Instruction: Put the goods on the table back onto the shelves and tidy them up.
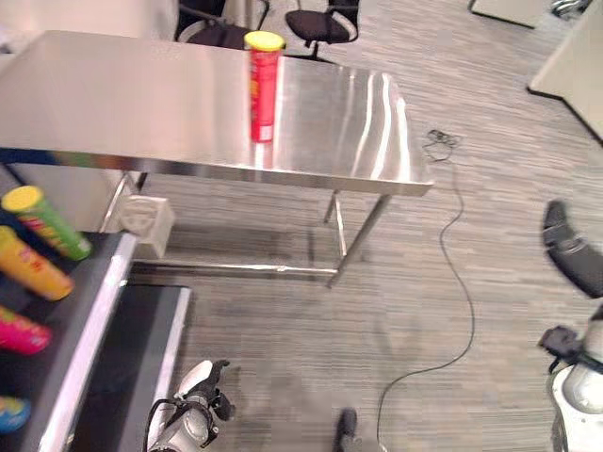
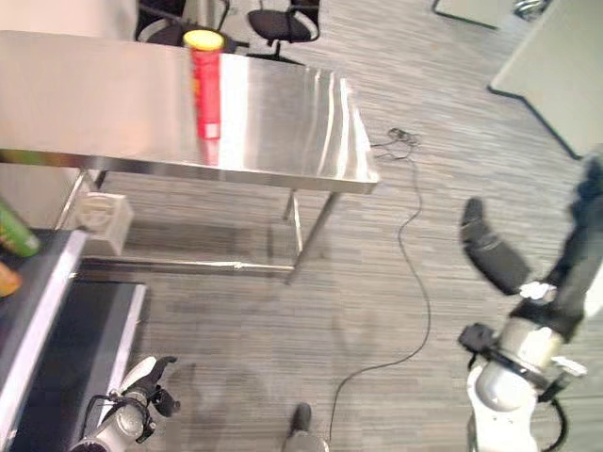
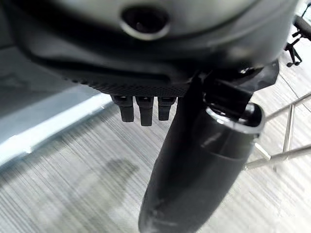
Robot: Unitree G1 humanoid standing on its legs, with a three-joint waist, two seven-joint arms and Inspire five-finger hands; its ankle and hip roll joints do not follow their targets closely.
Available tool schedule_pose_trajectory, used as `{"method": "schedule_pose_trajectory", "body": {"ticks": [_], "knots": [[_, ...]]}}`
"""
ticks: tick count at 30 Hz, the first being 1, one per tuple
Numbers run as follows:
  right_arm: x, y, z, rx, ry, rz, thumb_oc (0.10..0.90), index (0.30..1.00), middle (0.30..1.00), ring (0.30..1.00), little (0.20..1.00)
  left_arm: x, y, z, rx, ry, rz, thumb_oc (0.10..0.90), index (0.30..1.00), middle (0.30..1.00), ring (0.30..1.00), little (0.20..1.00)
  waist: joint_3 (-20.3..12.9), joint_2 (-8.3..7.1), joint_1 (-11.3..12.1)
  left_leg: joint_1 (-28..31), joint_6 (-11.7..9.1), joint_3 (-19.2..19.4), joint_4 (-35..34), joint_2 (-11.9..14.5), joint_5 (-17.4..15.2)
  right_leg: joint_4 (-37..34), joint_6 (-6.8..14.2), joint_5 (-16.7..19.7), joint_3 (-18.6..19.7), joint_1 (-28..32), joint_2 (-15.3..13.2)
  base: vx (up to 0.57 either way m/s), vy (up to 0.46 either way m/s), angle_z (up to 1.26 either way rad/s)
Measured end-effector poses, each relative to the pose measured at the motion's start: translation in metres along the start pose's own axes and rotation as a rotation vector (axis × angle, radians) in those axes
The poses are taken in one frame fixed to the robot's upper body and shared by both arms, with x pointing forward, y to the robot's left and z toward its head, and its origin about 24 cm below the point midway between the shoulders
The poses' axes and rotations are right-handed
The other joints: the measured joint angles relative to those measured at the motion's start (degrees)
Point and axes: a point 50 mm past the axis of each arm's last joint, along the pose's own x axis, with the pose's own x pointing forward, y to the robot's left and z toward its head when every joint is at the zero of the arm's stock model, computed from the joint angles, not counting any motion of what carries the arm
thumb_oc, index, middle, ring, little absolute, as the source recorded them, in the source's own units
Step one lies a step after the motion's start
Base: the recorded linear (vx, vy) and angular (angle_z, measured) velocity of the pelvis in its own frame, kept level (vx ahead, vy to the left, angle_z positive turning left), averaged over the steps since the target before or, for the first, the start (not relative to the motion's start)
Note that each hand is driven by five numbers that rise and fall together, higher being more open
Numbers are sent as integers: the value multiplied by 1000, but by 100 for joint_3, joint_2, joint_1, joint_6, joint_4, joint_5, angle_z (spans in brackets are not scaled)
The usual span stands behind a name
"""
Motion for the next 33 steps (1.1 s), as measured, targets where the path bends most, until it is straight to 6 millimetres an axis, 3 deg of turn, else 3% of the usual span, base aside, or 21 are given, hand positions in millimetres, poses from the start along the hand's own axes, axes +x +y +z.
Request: {"method": "schedule_pose_trajectory", "body": {"ticks": [1, 2, 3, 4, 6, 13, 16, 17, 19, 20, 21, 22, 23, 24, 25, 26, 27, 28, 29, 31, 33], "knots": [[-4, -1, -13, -11, 80, 32, 800, 900, 900, 900, 900, -3, -15, 7, -25, -11, -35, 800, 900, 900, 900, 900, 37, 53, 85, -92, -124, -166, -85, -127, -144, -23, 132, -130, 64, 185, -85, 71, -390, -4], [-6, -8, -15, -22, 96, 28, 800, 900, 900, 900, 900, -4, -27, 15, -48, -29, -63, 800, 900, 900, 900, 900, 35, 266, 81, -98, -208, -175, -509, -240, 173, 45, 263, -269, 1, 203, -71, 62, -270, 8], [-4, -11, -14, -31, 98, 39, 800, 900, 900, 900, 900, -8, -39, 19, -69, -34, -90, 800, 900, 900, 900, 900, 49, 531, 138, -76, -94, 11, -643, -219, 461, 128, 302, -514, 23, 268, 25, 57, -199, 10], [-8, -10, -19, -40, 135, 67, 800, 900, 900, 900, 900, -10, -43, 15, -72, -20, -99, 800, 900, 900, 900, 900, 36, 541, 122, 68, -177, -12, -783, -257, 438, 125, 356, -817, 1, 366, -2, 69, -195, -6], [-15, -10, -25, -63, 184, 116, 800, 900, 900, 900, 900, -12, -41, 3, -100, 26, -82, 800, 900, 900, 900, 900, 42, 607, 155, 76, -377, -80, -878, -122, 558, 97, 333, -910, -9, 378, 213, 122, -350, -1], [-3, -3, -10, -24, 76, 142, 800, 900, 900, 900, 900, -26, -39, -45, -132, 177, -71, 800, 900, 900, 900, 900, -129, 351, 208, 300, -474, -230, -938, 431, 867, 52, 180, -1173, -5, 665, 824, 79, -259, 0], [2, 9, 1, -5, 5, 219, 800, 900, 900, 900, 900, -32, -40, -61, -185, 239, -59, 800, 900, 900, 900, 900, -150, 304, 324, 342, -264, -358, -753, 664, 1088, 58, 37, -1274, 35, 756, 1004, 13, -142, -4], [4, 12, 5, 2, -16, 238, 800, 900, 900, 900, 900, -33, -39, -63, -193, 246, -55, 800, 900, 900, 900, 900, -139, 288, 401, 329, -260, -497, -525, 800, 1105, 138, -62, -1341, 115, 738, 1038, 0, -118, -29], [4, 21, 14, 20, -60, 286, 800, 900, 900, 900, 900, -33, -32, -63, -214, 233, -23, 800, 900, 900, 900, 900, -48, 121, 746, -59, -149, -1809, 261, 959, 1180, 221, -318, -1445, 427, 760, 1038, 129, 17, -22], [9, 21, 25, 26, -115, 302, 800, 900, 900, 900, 900, -29, -29, -50, -242, 183, -9, 800, 900, 900, 900, 900, 147, -4, 820, -497, -425, -2732, 597, 435, 544, 0, -392, -1368, 523, 877, 778, 187, 87, 23], [12, 23, 29, 35, -134, 299, 800, 900, 900, 900, 900, -27, -30, -45, -252, 167, -10, 800, 900, 900, 900, 900, 255, 40, 850, -548, -366, -2815, 401, 178, 386, -39, -386, -1378, 664, 942, 707, 194, 152, 30], [17, 26, 34, 46, -160, 297, 800, 900, 900, 900, 900, -25, -36, -35, -274, 154, -26, 800, 900, 900, 900, 900, 332, 341, 944, -596, -351, -2935, -367, -294, 390, 50, -304, -1401, 724, 936, 743, 105, 99, 0], [20, 25, 36, 26, -178, 309, 800, 900, 900, 900, 900, -28, -45, -34, -297, 159, -35, 800, 900, 900, 900, 900, 326, 619, 1029, -693, -206, -2994, -479, -321, 703, 186, -223, -1508, 784, 772, 846, 96, 102, -15], [17, 28, 33, 31, -165, 302, 800, 900, 900, 900, 900, -28, -45, -34, -321, 163, -18, 800, 900, 900, 900, 900, 348, 605, 1076, -863, -195, -3329, -178, -273, 470, 258, -225, -1583, 860, 679, 831, 216, 108, -24], [14, 30, 30, 48, -149, 289, 800, 900, 900, 900, 900, -26, -40, -32, -336, 155, 5, 800, 900, 900, 900, 900, 463, 405, 1166, -1140, -207, -3735, 229, -368, 372, 227, -239, -1593, 1060, 644, 705, 151, 84, -40], [12, 32, 29, 46, -142, 294, 800, 900, 900, 900, 900, -23, -34, -29, -363, 147, 28, 800, 900, 900, 900, 900, 550, 282, 1296, -1209, -184, -3858, 245, -467, 302, 212, -242, -1529, 1151, 563, 582, 258, 146, -44], [14, 31, 31, 23, -160, 293, 800, 900, 900, 900, 900, -22, -30, -29, -375, 146, 47, 800, 900, 900, 900, 900, 612, 318, 1290, -1210, -155, -3814, 64, -431, 315, 194, -118, -1390, 1187, 552, 539, 214, 128, -32], [18, 26, 34, -15, -185, 287, 800, 900, 900, 900, 900, -24, -35, -28, -386, 153, 43, 800, 900, 900, 900, 900, 655, 562, 1240, -1068, -58, -3784, -209, -297, 401, 233, 80, -1401, 1159, 596, 629, 515, 327, -33], [13, 34, 31, 39, -160, 245, 800, 900, 900, 900, 900, -27, -37, -42, -410, 212, 44, 800, 900, 900, 900, 900, 705, 412, 1239, -673, -272, -3537, -494, -502, 155, 226, 184, -1499, 1388, 650, 391, 421, 263, -41], [8, 38, 31, 66, -152, 228, 800, 900, 900, 900, 900, -29, -37, -53, -416, 271, 48, 800, 900, 900, 900, 900, 710, 223, 1271, -552, -136, -3363, -314, -855, -143, 226, 228, -1514, 1586, 772, 42, 321, 224, -38], [7, 37, 35, 63, -170, 228, 800, 900, 900, 900, 900, -28, -30, -55, -406, 262, 66, 800, 900, 900, 900, 900, 702, 201, 1270, -490, -94, -3219, -231, -952, -232, 308, 277, -1470, 1571, 765, -102, 387, 273, -19]]}}
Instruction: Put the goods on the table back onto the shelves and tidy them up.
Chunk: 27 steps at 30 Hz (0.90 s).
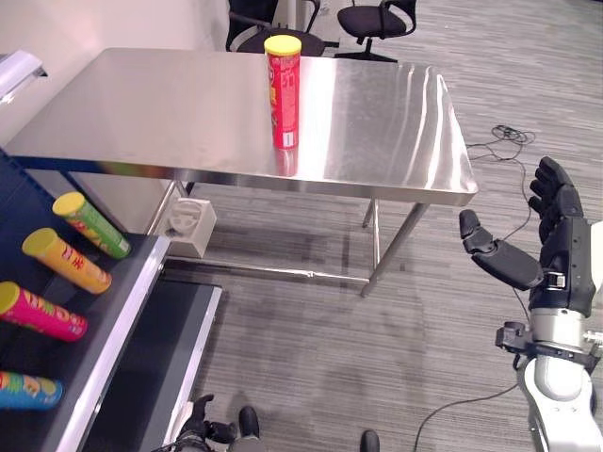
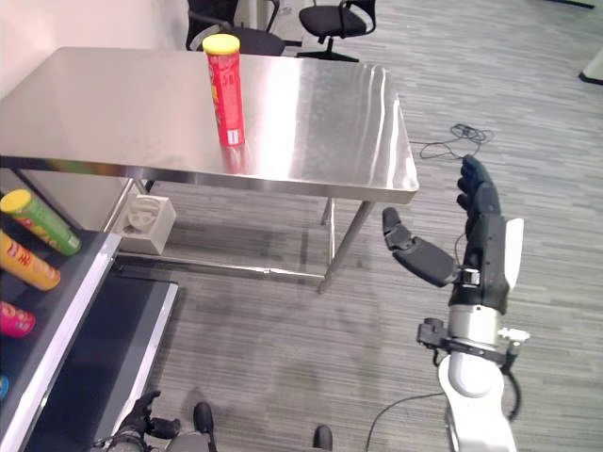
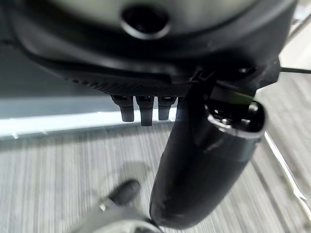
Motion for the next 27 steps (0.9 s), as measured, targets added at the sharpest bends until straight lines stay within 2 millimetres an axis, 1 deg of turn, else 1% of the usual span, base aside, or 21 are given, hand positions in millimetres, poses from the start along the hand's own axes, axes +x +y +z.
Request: {"method": "schedule_pose_trajectory", "body": {"ticks": [2, 4, 5, 6, 7, 8, 10, 11, 12, 13, 14, 15, 16, 18, 19, 20, 21, 22, 25, 26, 27], "knots": [[3, 1, 3, -23, -25, 3, 800, 900, 900, 900, 900, 4, 8, 7, 43, -27, 14, 800, 900, 900, 900, 900, -24, -1, -10, 74, 64, 105, 29, -102, -187, 204, 2, 6, 37, -79, -60, 334, 276, -17], [6, 2, 6, -29, -46, 1, 800, 900, 900, 900, 900, 5, 8, 14, 86, -56, 10, 800, 900, 900, 900, 900, -94, 66, -1, 108, 81, 156, -64, -131, -123, 471, 34, -21, 107, -288, -107, 204, 257, -23], [10, 2, 8, -30, -60, -2, 800, 900, 900, 900, 900, 7, 8, 30, 115, -115, 9, 800, 900, 900, 900, 900, -123, 79, -38, 140, 143, 254, -106, -188, -187, 714, 41, -10, 200, -475, -138, 118, 187, -42], [15, 4, 11, -25, -80, -5, 800, 900, 900, 900, 900, 6, 5, 42, 154, -174, -5, 800, 900, 900, 900, 900, -162, 160, -43, 180, 204, 345, -215, -233, -109, 1223, 74, -43, 323, -836, -187, 110, 171, -38], [15, 3, 12, -29, -84, -14, 800, 900, 900, 900, 900, 6, 5, 59, 142, -238, 1, 800, 900, 900, 900, 900, -197, 145, -170, 207, 258, 343, -219, -339, -107, 1354, 91, 29, 332, -908, -255, 149, 259, -30], [16, 2, 12, -32, -85, -21, 800, 900, 900, 900, 900, 7, 6, 70, 142, -273, 7, 800, 900, 900, 900, 900, -201, 139, -187, 277, 332, 388, -225, -386, -162, 1433, 139, 74, 366, -910, -311, 128, 234, -19], [20, 7, 16, -34, -105, -21, 800, 900, 900, 900, 900, 10, 10, 88, 155, -318, 20, 800, 900, 900, 900, 900, -202, 130, -299, 428, 376, 558, -343, -500, -193, 2132, 169, 137, 450, -1334, -408, 141, 156, -37], [21, 13, 18, -16, -116, -14, 800, 900, 900, 900, 900, 11, 7, 88, 164, -306, 25, 800, 900, 900, 900, 900, -200, 159, -283, 482, 408, 717, -419, -537, -213, 2562, 184, 252, 451, -1627, -465, 145, 59, -50], [20, 17, 17, -8, -111, -13, 800, 900, 900, 900, 900, 11, 5, 89, 158, -307, 23, 800, 900, 900, 900, 900, -205, 159, -297, 639, 454, 775, -555, -577, -248, 2735, 174, 292, 304, -1667, -545, 104, -3, -43], [17, 18, 14, -8, -102, -10, 800, 900, 900, 900, 900, 10, 3, 87, 158, -318, 16, 800, 900, 900, 900, 900, -225, 91, -296, 731, 483, 761, -622, -670, -267, 2846, 176, 298, 277, -1691, -615, 199, -37, -20], [12, 17, 11, -22, -84, 5, 800, 900, 900, 900, 900, 8, -1, 83, 134, -316, 17, 800, 900, 900, 900, 900, -221, 106, -316, 860, 500, 661, -720, -655, -303, 3180, 200, 2, 325, -1882, -549, 180, -88, 4], [4, 18, 5, -33, -50, 33, 800, 900, 900, 900, 900, 7, -5, 73, 130, -277, 11, 800, 900, 900, 900, 900, -217, 140, -322, 866, 484, 595, -784, -533, -291, 3189, 33, -482, 339, -2002, -149, 264, -175, 13], [1, 21, 4, -29, -37, 66, 800, 900, 900, 900, 900, 5, -6, 49, 131, -208, 2, 800, 900, 900, 900, 900, -218, 93, -344, 868, 442, 591, -801, -467, -263, 2870, -33, -690, 309, -2081, 292, 197, -151, 25], [2, 20, 5, -18, -42, 72, 800, 900, 900, 900, 900, -1, -13, 20, 147, -123, -23, 800, 900, 900, 900, 900, -246, 18, -427, 859, 425, 461, -800, -451, -253, 2237, -98, -625, 250, -2071, 678, 162, -165, 43], [2, 18, 5, -21, -47, 63, 800, 900, 900, 900, 900, -3, -16, 9, 159, -85, -37, 800, 900, 900, 900, 900, -249, -6, -477, 844, 391, 346, -797, -484, -231, 1665, -204, -328, 258, -1948, 750, 154, -213, 68], [4, 15, 5, -26, -49, 53, 800, 900, 900, 900, 900, -6, -20, 3, 160, -65, -53, 800, 900, 900, 900, 900, -240, 42, -499, 848, 379, 200, -798, -430, -230, 1525, -431, -107, 253, -1875, 820, 141, -198, 66], [5, 13, 5, -27, -50, 41, 800, 900, 900, 900, 900, -8, -23, -1, 168, -56, -62, 800, 900, 900, 900, 900, -244, 194, -459, 778, 357, 63, -791, -291, -213, 1278, -364, -6, 522, -1710, 1044, 111, -197, 59], [8, 11, 5, -29, -57, 35, 800, 900, 900, 900, 900, -7, -21, 0, 188, -68, -63, 800, 900, 900, 900, 900, -234, 264, -437, 684, 276, -66, -791, -220, -157, 1203, -409, 30, 677, -1662, 1156, 116, -183, 43], [15, 9, -1, -63, -44, 56, 800, 900, 900, 900, 900, -7, -21, 5, 209, -95, -67, 800, 900, 900, 900, 900, -201, 348, -276, 647, 182, -195, -722, -66, -80, 1352, -512, -74, 571, -1668, 1303, 115, -171, 26], [16, 9, -1, -67, -48, 59, 800, 900, 900, 900, 900, -8, -23, 6, 205, -106, -71, 800, 900, 900, 900, 900, -197, 360, -279, 624, 202, -193, -706, -15, -30, 1354, -536, -124, 522, -1650, 1363, 186, -244, 24], [15, 8, -2, -71, -41, 58, 800, 900, 900, 900, 900, -10, -27, 6, 196, -108, -80, 800, 900, 900, 900, 900, -186, 379, -324, 635, 154, -247, -689, 64, 2, 1353, -543, -192, 440, -1585, 1433, 310, -380, 35]]}}
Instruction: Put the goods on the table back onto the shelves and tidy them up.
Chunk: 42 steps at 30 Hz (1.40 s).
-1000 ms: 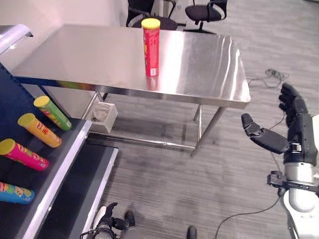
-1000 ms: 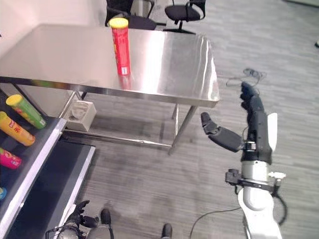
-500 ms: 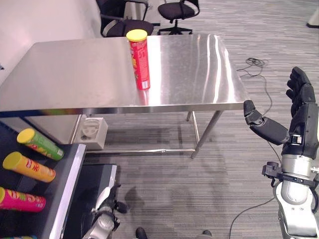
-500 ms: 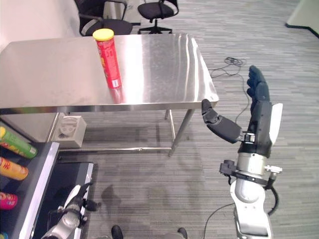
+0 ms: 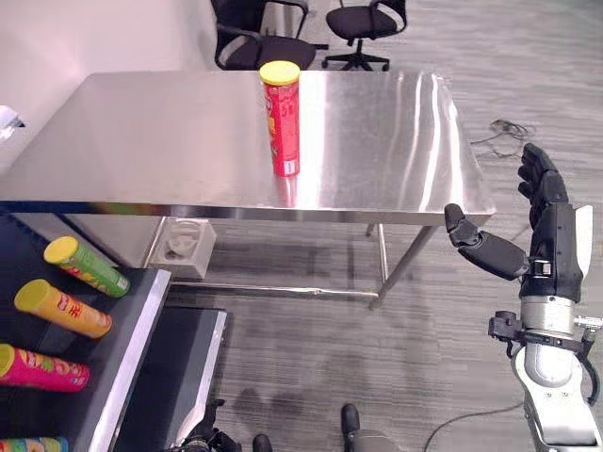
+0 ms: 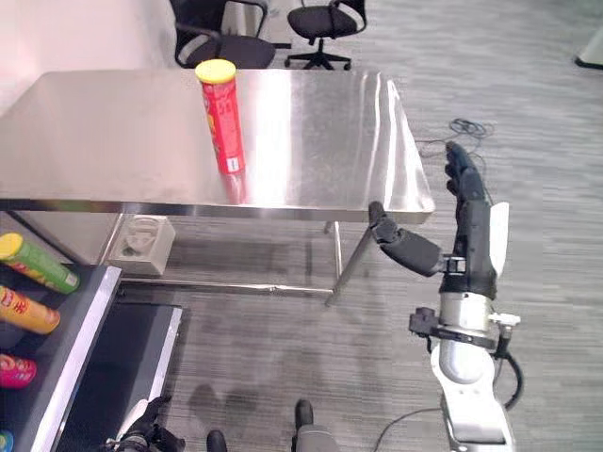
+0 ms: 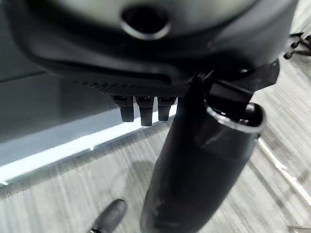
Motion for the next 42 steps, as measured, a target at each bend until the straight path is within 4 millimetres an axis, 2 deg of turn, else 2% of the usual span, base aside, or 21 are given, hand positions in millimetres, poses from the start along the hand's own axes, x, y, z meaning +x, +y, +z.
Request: {"method": "schedule_pose_trajectory", "body": {"ticks": [5, 7, 8, 10, 11, 13, 15, 17, 18, 19, 22, 25, 28, 29, 31, 33, 34, 38, 39, 41, 42], "knots": [[2, -10, -1, -29, -4, 0, 800, 900, 900, 900, 900, 5, 4, 13, -40, -29, 9, 800, 900, 900, 900, 900, 16, -133, 13, -283, -72, -307, 831, 283, -143, 451, -357, -460, -120, 109, 194, 146, -241, 41], [3, -13, 0, -32, -9, 2, 800, 900, 900, 900, 900, 8, 13, 16, -30, -46, 23, 800, 900, 900, 900, 900, 93, -283, 32, -782, -418, -562, 1674, 332, 112, 696, -610, -616, -122, 91, 207, 94, -236, 64], [2, -14, -1, -38, -4, 11, 800, 900, 900, 900, 900, 10, 19, 17, -24, -52, 33, 800, 900, 900, 900, 900, 125, -396, 51, -1001, -452, -643, 2033, 310, 346, 652, -677, -608, -151, 143, 128, 122, -186, 46], [1, -14, -1, -45, -1, 27, 800, 900, 900, 900, 900, 10, 21, 15, -39, -42, 40, 800, 900, 900, 900, 900, 148, -454, 103, -1245, -546, -650, 2367, 378, 781, 425, -723, -601, -283, 296, 123, 112, -105, 40], [0, -15, -2, -47, 4, 26, 800, 900, 900, 900, 900, 9, 22, 14, -47, -42, 46, 800, 900, 900, 900, 900, 143, -464, 113, -1387, -494, -599, 2663, 418, 809, 238, -757, -580, -349, 418, 118, 91, -34, 36], [-1, -16, -2, -50, 7, 27, 800, 900, 900, 900, 900, 8, 22, 13, -58, -43, 51, 800, 900, 900, 900, 900, 143, -461, 175, -1480, -185, -328, 3025, 459, 505, -138, -823, -476, -466, 647, 112, 199, 55, 21], [-7, -19, -6, -47, 34, 7, 800, 900, 900, 900, 900, 6, 17, 5, -60, -10, 36, 800, 900, 900, 900, 900, 17, -471, 36, -1285, -90, 82, 1843, 384, 274, -709, -738, -404, -794, 827, 97, 194, 97, 44], [-7, -22, -6, -46, 34, -15, 800, 900, 900, 900, 900, 7, 18, 3, -60, 7, 34, 800, 900, 900, 900, 900, -5, -488, 45, -1127, -203, -16, 662, 244, 350, -860, -684, -223, -771, 787, 117, 158, 48, 20], [-6, -22, -6, -47, 35, -18, 800, 900, 900, 900, 900, 6, 17, 1, -64, 14, 33, 800, 900, 900, 900, 900, 6, -506, 46, -1136, -221, -47, 529, 278, 367, -882, -606, -162, -763, 792, 154, 277, 62, 22], [-9, -23, -9, -37, 50, -50, 800, 900, 900, 900, 900, 5, 15, -3, -80, 38, 28, 800, 900, 900, 900, 900, -73, -461, 51, -1164, -426, -100, -182, 352, 516, -1134, -586, -162, -760, 854, 283, 311, 109, 27], [-8, -22, -9, -32, 51, -68, 800, 900, 900, 900, 900, 5, 16, -6, -118, 60, 43, 800, 900, 900, 900, 900, -54, -463, 225, -1290, -579, -68, -176, 397, 646, -1338, -566, -162, -736, 954, 320, 257, 119, -4], [-10, -22, -9, -40, 51, -61, 800, 900, 900, 900, 900, -4, 1, -25, -175, 147, 33, 800, 900, 900, 900, 900, -184, -245, 221, -874, -608, 54, -173, 432, 664, -1351, -486, 5, -545, 1220, 477, 294, 160, -20], [-9, -24, -8, -49, 45, -68, 800, 900, 900, 900, 900, -5, -1, -27, -180, 161, 26, 800, 900, 900, 900, 900, -217, -190, 227, -810, -582, 126, -176, 257, 650, -1519, -692, 105, -281, 1283, 487, 278, 154, -39], [-9, -24, -8, -51, 48, -65, 800, 900, 900, 900, 900, -6, -2, -28, -169, 162, 20, 800, 900, 900, 900, 900, -220, -183, 268, -798, -513, 203, -177, 190, 676, -1551, -780, 204, -188, 1288, 462, 113, 109, -52], [-7, -25, -7, -69, 39, -58, 800, 900, 900, 900, 900, -6, -6, -24, -167, 147, 11, 800, 900, 900, 900, 900, -250, -7, 296, -744, -145, 283, -174, 110, 956, -1592, -721, 167, -44, 1365, 456, 166, 166, -49], [-6, -20, -5, -61, 29, -48, 800, 900, 900, 900, 900, -2, -1, -13, -121, 95, 10, 800, 900, 900, 900, 900, -173, -48, 187, -618, 36, 380, -139, -64, 680, -1419, -496, 19, 21, 1325, 270, 155, 205, -28], [-2, -17, -2, -55, 11, -42, 800, 900, 900, 900, 900, 4, 6, 9, -86, 4, 20, 800, 900, 900, 900, 900, -78, -109, 171, -615, 127, 388, -138, -226, 621, -925, -256, -138, 63, 1019, 96, 105, 182, -28], [1, -14, 0, -62, -6, -34, 800, 900, 900, 900, 900, 11, 10, 45, -40, -133, 18, 800, 900, 900, 900, 900, -28, -109, 142, -539, 381, 410, -130, -490, 455, 434, 282, -636, 107, 372, -244, 105, 179, -10], [7, -9, 5, -44, -39, -28, 800, 900, 900, 900, 900, 13, 14, 55, -33, -170, 26, 800, 900, 900, 900, 900, 144, -119, 52, -356, 615, 617, -133, -675, 279, 1483, 414, -742, 139, 4, -390, 119, 170, -11], [10, -4, 8, -26, -54, -23, 800, 900, 900, 900, 900, 14, 17, 55, -34, -169, 33, 800, 900, 900, 900, 900, 221, -95, 12, -240, 694, 700, -128, -728, 118, 2285, 475, -721, 118, -359, -515, 146, 76, -22], [8, -2, 7, -17, -47, -20, 800, 900, 900, 900, 900, 15, 20, 50, -26, -152, 38, 800, 900, 900, 900, 900, 249, -131, 6, -154, 726, 696, -126, -801, -34, 2691, 423, -814, -122, -576, -738, 164, 19, -25]]}}
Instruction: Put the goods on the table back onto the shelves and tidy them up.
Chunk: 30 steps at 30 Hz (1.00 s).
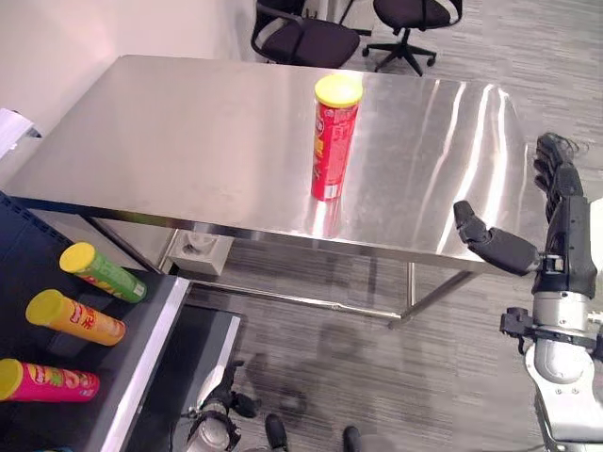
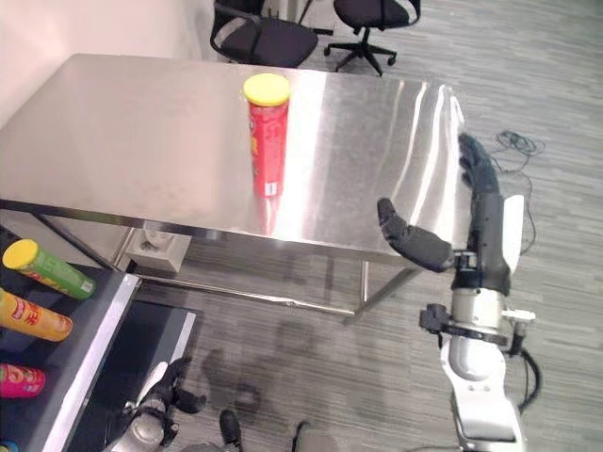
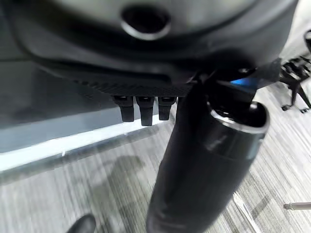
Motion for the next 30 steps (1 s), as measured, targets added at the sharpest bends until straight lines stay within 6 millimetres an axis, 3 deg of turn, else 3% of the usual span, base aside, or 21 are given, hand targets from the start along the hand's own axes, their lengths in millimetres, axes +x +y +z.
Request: {"method": "schedule_pose_trajectory", "body": {"ticks": [2, 4, 6, 7, 8, 9, 10, 14, 17, 22, 26, 27, 28, 30], "knots": [[-1, 0, 1, 1, 0, 7, 800, 900, 900, 900, 900, 0, 2, -2, -10, 12, 8, 800, 900, 900, 900, 900, 52, 39, -8, -4, 78, -140, -2, 5, -117, -280, -106, -134, 27, -80, 13, 155, -44, -8], [-1, 1, 1, 9, -1, 18, 800, 900, 900, 900, 900, -1, 0, -8, -9, 37, 3, 800, 900, 900, 900, 900, 115, 78, -83, -6, 53, -166, -1, 24, -99, -944, -136, -108, 101, -78, 14, 174, -119, 10], [-1, 1, 3, 40, 0, 22, 800, 900, 900, 900, 900, -2, -2, -10, -8, 45, -4, 800, 900, 900, 900, 900, 147, 138, -133, -12, 51, -328, -3, 112, -108, -1864, -138, -33, 360, -48, 225, 161, -164, 22], [0, 1, 6, 70, -7, 16, 800, 900, 900, 900, 900, -2, -3, -12, -6, 57, -10, 800, 900, 900, 900, 900, 181, 162, -163, -22, -66, -468, -6, 215, -123, -2762, -11, 372, 678, -57, 390, 145, -168, 55], [0, 1, 6, 84, -8, 14, 800, 900, 900, 900, 900, -4, -6, -15, -4, 73, -20, 800, 900, 900, 900, 900, 173, 148, -224, -17, -128, -581, -8, 258, -115, -3261, 55, 883, 918, -7, 419, 210, -203, 75], [0, 1, 6, 88, -6, 13, 800, 900, 900, 900, 900, -6, -9, -18, 1, 79, -28, 800, 900, 900, 900, 900, 158, 91, -287, 16, -298, -685, -9, 255, -79, -3496, 127, 1405, 920, 175, 366, 168, -200, 72], [1, 1, 5, 96, -2, 15, 800, 900, 900, 900, 900, -7, -13, -19, 0, 80, -37, 800, 900, 900, 900, 900, 150, 117, -308, 54, -448, -796, -16, 362, -78, -3535, -38, 1705, 1005, 271, 496, 131, -131, 48], [3, 1, 6, 107, -4, 38, 800, 900, 900, 900, 900, -13, -24, -23, 9, 84, -67, 800, 900, 900, 900, 900, 122, 254, -306, 110, -596, -627, -14, 721, -2, -3531, -286, 1625, 760, 358, 851, 101, -115, 8], [5, -2, 7, 102, -9, 50, 800, 900, 900, 900, 900, -14, -35, -14, -20, 70, -95, 800, 900, 900, 900, 900, 76, 310, -330, 137, -650, -621, -9, 984, -39, -3484, -434, 1536, 617, 465, 1099, 180, -236, 13], [9, -3, 10, 77, -31, 132, 800, 900, 900, 900, 900, -17, -45, -11, -21, 61, -134, 800, 900, 900, 900, 900, -111, 378, -277, 155, -679, -796, -5, 1158, -89, -3198, -687, 1320, 376, 460, 1204, 117, -145, 22], [8, 7, 12, 87, -39, 202, 800, 900, 900, 900, 900, -19, -47, -14, -17, 69, -150, 800, 900, 900, 900, 900, -340, 456, -49, 142, -680, -823, 126, 1286, -82, -2983, -806, 1143, 243, 466, 1282, 71, -129, 15], [7, 10, 12, 95, -34, 211, 800, 900, 900, 900, 900, -19, -46, -14, -15, 70, -151, 800, 900, 900, 900, 900, -338, 452, -43, 77, -748, -865, 280, 1285, -19, -2887, -804, 1062, 180, 467, 1286, 23, -164, 42], [4, 12, 10, 105, -22, 219, 800, 900, 900, 900, 900, -17, -44, -14, -11, 68, -147, 800, 900, 900, 900, 900, -335, 355, -92, -108, -981, -903, 575, 1256, 129, -2779, -816, 955, 204, 461, 1211, -16, -137, 70], [1, 18, 9, 116, -9, 247, 800, 900, 900, 900, 900, -16, -39, -16, -1, 73, -139, 800, 900, 900, 900, 900, -344, 192, -105, -372, -1105, -1079, 1084, 1158, 430, -2702, -901, 804, 201, 556, 1095, -19, -204, 103]]}}
